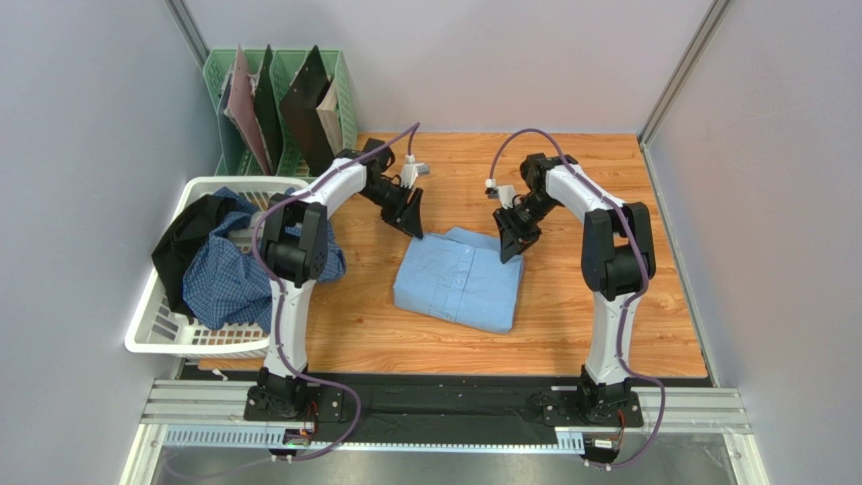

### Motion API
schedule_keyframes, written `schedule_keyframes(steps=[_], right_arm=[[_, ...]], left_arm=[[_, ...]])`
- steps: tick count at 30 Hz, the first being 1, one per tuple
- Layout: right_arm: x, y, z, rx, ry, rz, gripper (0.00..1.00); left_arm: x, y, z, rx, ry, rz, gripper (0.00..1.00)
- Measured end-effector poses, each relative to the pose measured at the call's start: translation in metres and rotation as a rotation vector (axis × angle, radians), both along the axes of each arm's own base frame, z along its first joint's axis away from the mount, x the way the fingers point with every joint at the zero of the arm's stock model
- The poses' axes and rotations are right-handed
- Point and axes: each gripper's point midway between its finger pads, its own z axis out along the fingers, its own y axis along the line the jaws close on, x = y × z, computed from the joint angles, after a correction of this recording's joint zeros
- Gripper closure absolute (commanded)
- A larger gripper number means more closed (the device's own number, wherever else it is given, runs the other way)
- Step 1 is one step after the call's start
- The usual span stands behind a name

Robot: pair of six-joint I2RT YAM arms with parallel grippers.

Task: Fold and stack the long sleeve shirts
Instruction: Fold the shirt

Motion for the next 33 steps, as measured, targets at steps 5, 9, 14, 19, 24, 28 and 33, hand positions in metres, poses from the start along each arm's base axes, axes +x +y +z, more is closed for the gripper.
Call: schedule_keyframes(steps=[5,9,14,19,24,28,33], right_arm=[[0.001,-0.001,0.002,-0.003,-0.013,0.008,0.90],[0.001,-0.002,0.003,-0.007,-0.022,0.015,1.00],[0.003,-0.008,0.009,-0.005,-0.048,0.019,1.00],[0.007,-0.021,0.011,-0.012,-0.072,0.007,1.00],[0.017,-0.037,-0.010,-0.049,-0.073,-0.019,1.00],[0.031,-0.039,-0.043,-0.079,-0.045,-0.024,1.00],[0.034,-0.030,-0.043,-0.080,-0.048,-0.008,0.99]], left_arm=[[0.005,-0.007,0.005,-0.039,-0.003,0.017,0.79],[0.005,-0.013,0.010,-0.082,0.004,0.013,1.00],[0.004,-0.019,0.015,-0.128,0.006,0.004,1.00],[0.006,-0.026,0.020,-0.152,-0.020,-0.007,1.00],[0.012,-0.036,0.019,-0.139,-0.028,0.014,0.98],[0.015,-0.037,0.008,-0.102,-0.023,0.038,0.96],[-0.008,-0.022,-0.015,-0.058,0.045,0.056,1.00]])
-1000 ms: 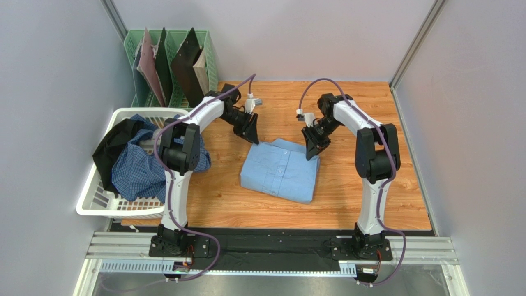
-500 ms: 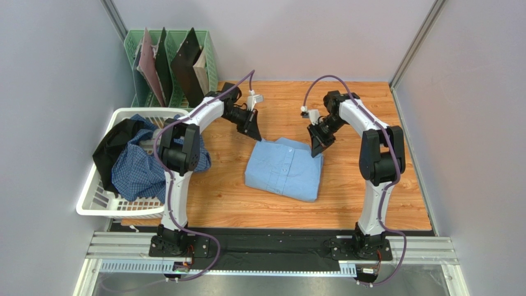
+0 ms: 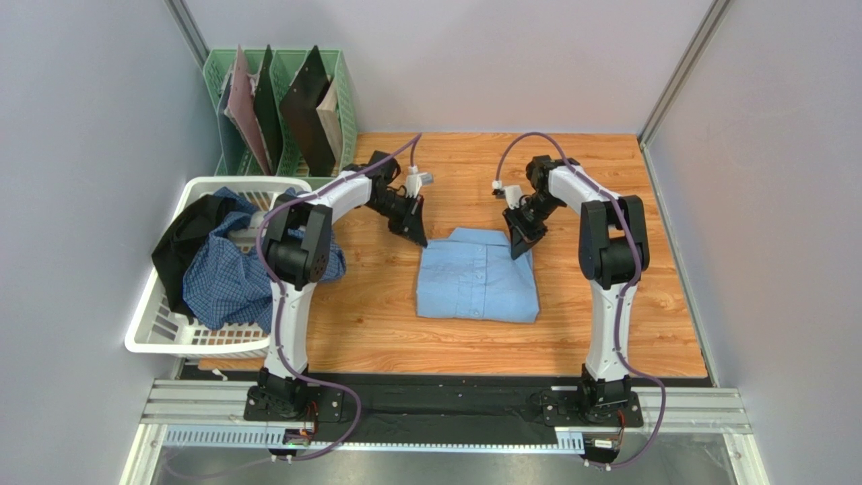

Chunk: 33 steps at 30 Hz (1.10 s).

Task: Fold and stack the long sleeve shirts
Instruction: Fold the shirt

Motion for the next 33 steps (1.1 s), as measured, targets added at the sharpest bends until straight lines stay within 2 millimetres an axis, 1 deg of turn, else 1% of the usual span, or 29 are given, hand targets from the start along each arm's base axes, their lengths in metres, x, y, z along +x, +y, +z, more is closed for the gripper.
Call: schedule_keyframes(steps=[2,3,4,5,6,8,9,10,11,13,14,15,17,19,20,22,23,24,26,28,30,33], right_arm=[[-0.003,0.008,0.000,0.003,-0.010,0.024,0.99],[-0.007,0.015,0.000,0.007,-0.017,0.042,0.99],[-0.013,0.019,0.000,0.011,-0.022,0.058,0.99],[-0.019,0.024,0.000,0.015,-0.021,0.073,0.99],[-0.030,0.029,0.000,0.020,-0.016,0.093,0.95],[-0.051,0.035,-0.001,0.028,0.006,0.121,0.88],[-0.062,0.037,-0.001,0.029,0.025,0.135,0.82],[-0.069,0.038,-0.001,0.032,0.039,0.143,0.78],[-0.076,0.040,0.000,0.036,0.060,0.150,0.71],[-0.082,0.041,0.004,0.053,0.084,0.144,0.66],[-0.082,0.040,0.008,0.067,0.092,0.133,0.64],[-0.082,0.040,0.013,0.081,0.099,0.119,0.64],[-0.071,0.043,0.028,0.126,0.092,0.075,0.66],[-0.051,0.051,0.048,0.191,0.056,0.026,0.68],[-0.043,0.056,0.056,0.222,0.041,0.001,0.72],[-0.024,0.067,0.074,0.292,0.016,-0.054,0.76],[-0.019,0.073,0.080,0.318,0.014,-0.070,0.80],[-0.014,0.080,0.085,0.348,0.020,-0.088,0.81],[-0.006,0.094,0.085,0.389,0.041,-0.112,0.83],[-0.005,0.106,0.077,0.409,0.087,-0.139,0.85],[-0.007,0.115,0.063,0.405,0.138,-0.158,0.86],[-0.013,0.125,0.043,0.386,0.202,-0.171,0.88]], left_arm=[[-0.020,0.009,-0.009,0.023,0.051,0.000,1.00],[-0.034,0.015,-0.014,0.036,0.081,-0.002,1.00],[-0.043,0.019,-0.014,0.045,0.100,-0.004,1.00],[-0.051,0.022,-0.015,0.051,0.112,-0.007,1.00],[-0.062,0.028,-0.015,0.061,0.122,-0.012,1.00],[-0.078,0.035,-0.011,0.071,0.130,-0.022,0.86],[-0.084,0.038,-0.008,0.071,0.121,-0.032,0.78],[-0.087,0.040,-0.005,0.068,0.108,-0.041,0.67],[-0.090,0.042,0.002,0.062,0.088,-0.053,0.61],[-0.087,0.044,0.014,0.037,0.018,-0.086,0.51],[-0.085,0.044,0.022,0.020,-0.028,-0.107,0.50],[-0.082,0.043,0.030,0.004,-0.076,-0.129,0.50],[-0.076,0.040,0.044,-0.024,-0.175,-0.184,0.49],[-0.069,0.032,0.055,-0.045,-0.282,-0.255,0.49],[-0.068,0.027,0.058,-0.052,-0.325,-0.292,0.49],[-0.069,0.014,0.061,-0.061,-0.411,-0.385,0.49],[-0.072,0.005,0.061,-0.062,-0.446,-0.435,0.49],[-0.075,-0.003,0.061,-0.063,-0.475,-0.478,0.49],[-0.078,-0.019,0.057,-0.064,-0.523,-0.560,0.49],[-0.083,-0.031,0.049,-0.057,-0.549,-0.625,0.49],[-0.087,-0.037,0.039,-0.042,-0.557,-0.670,0.49],[-0.090,-0.039,0.020,-0.004,-0.559,-0.722,0.49]])
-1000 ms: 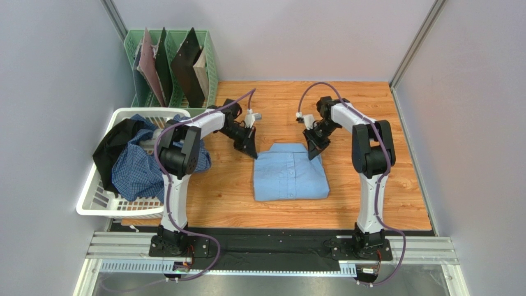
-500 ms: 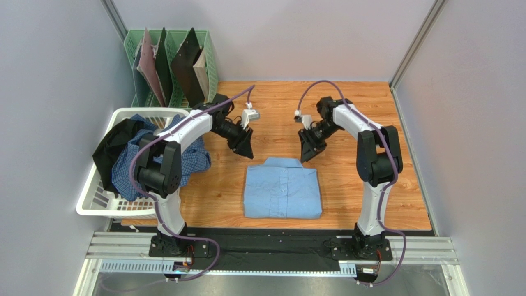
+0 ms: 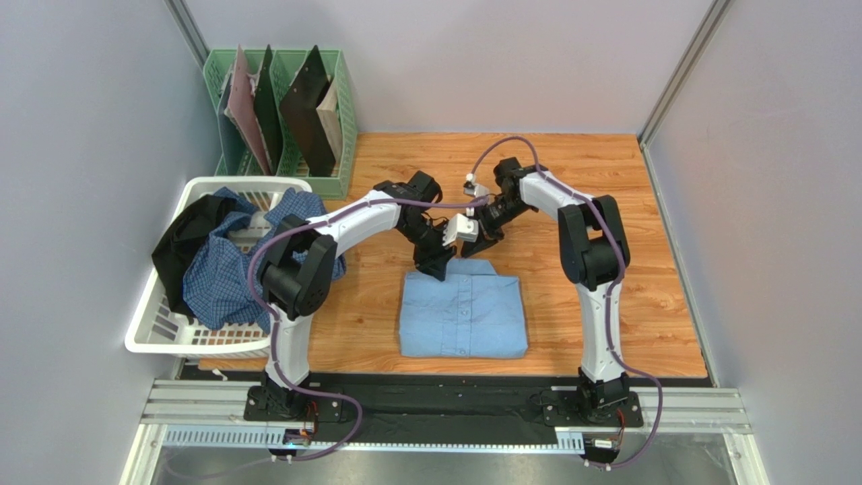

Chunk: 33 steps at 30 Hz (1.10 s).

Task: Fold and stack the long sleeve shirts
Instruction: Fold the shirt

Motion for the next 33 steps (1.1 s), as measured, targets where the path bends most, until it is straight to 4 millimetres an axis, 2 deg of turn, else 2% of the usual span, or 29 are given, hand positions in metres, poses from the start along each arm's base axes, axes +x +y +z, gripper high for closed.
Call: schedule_keyframes(steps=[4,8,10,11,12,15,25,33], right_arm=[[-0.007,0.007,-0.018,-0.021,0.044,0.013,0.88],[-0.010,0.009,-0.027,-0.041,0.052,0.023,0.89],[-0.010,0.008,-0.031,-0.055,0.054,0.024,0.89],[-0.010,0.007,-0.034,-0.060,0.055,0.026,0.90],[-0.011,0.006,-0.037,-0.065,0.055,0.029,0.90],[-0.012,0.004,-0.041,-0.074,0.059,0.035,0.90],[-0.015,0.002,-0.042,-0.071,0.045,0.066,0.91],[-0.016,0.000,-0.043,-0.067,0.034,0.085,0.91]], left_arm=[[-0.006,-0.005,-0.017,0.046,-0.009,-0.044,0.49],[-0.005,-0.012,-0.025,0.073,-0.024,-0.064,0.50],[-0.004,-0.016,-0.027,0.077,-0.028,-0.069,0.55],[-0.003,-0.017,-0.028,0.080,-0.028,-0.070,0.61],[-0.002,-0.017,-0.029,0.080,-0.028,-0.070,0.76],[-0.001,-0.018,-0.027,0.083,-0.028,-0.069,1.00],[0.007,-0.021,-0.012,0.073,-0.041,-0.062,1.00],[0.034,-0.023,-0.008,0.070,-0.097,0.011,1.00]])
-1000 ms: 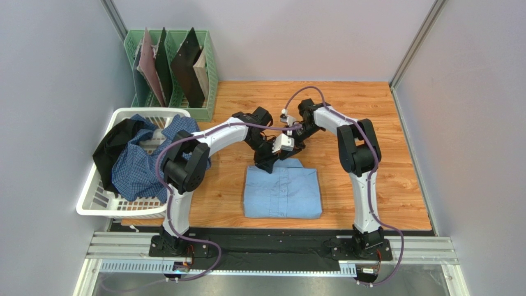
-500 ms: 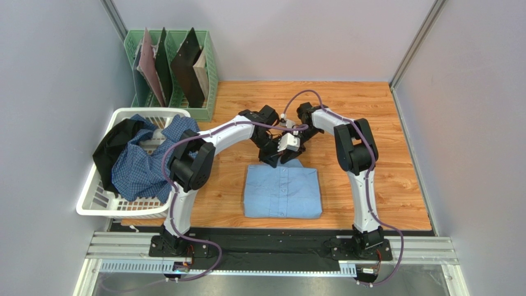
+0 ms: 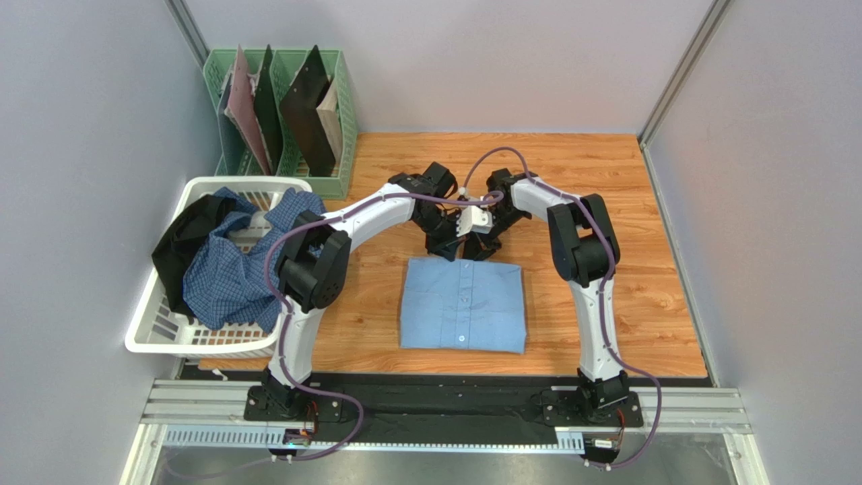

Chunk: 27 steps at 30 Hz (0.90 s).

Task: Fold and stack the long sleeve shirts
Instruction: Fold the shirt

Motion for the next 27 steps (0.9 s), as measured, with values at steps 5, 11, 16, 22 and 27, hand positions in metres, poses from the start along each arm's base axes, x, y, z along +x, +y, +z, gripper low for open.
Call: schedule_keyframes(steps=[5,11,16,22,27], right_arm=[[0.001,-0.003,0.000,0.001,-0.004,0.003,0.90],[0.011,-0.015,0.004,-0.043,-0.037,0.002,0.81],[0.029,-0.036,0.016,-0.101,-0.120,-0.009,0.67],[0.022,-0.065,0.090,-0.082,-0.279,-0.072,0.56],[-0.031,-0.066,0.129,0.006,-0.302,-0.102,0.60]], left_arm=[[0.010,-0.002,-0.012,0.015,0.008,0.030,1.00],[0.016,-0.001,-0.028,0.049,0.011,0.054,0.96],[0.030,0.009,-0.028,0.061,0.001,0.116,0.62],[0.046,0.039,0.016,0.019,0.020,0.283,0.49],[0.002,0.061,0.072,-0.066,0.079,0.369,0.53]])
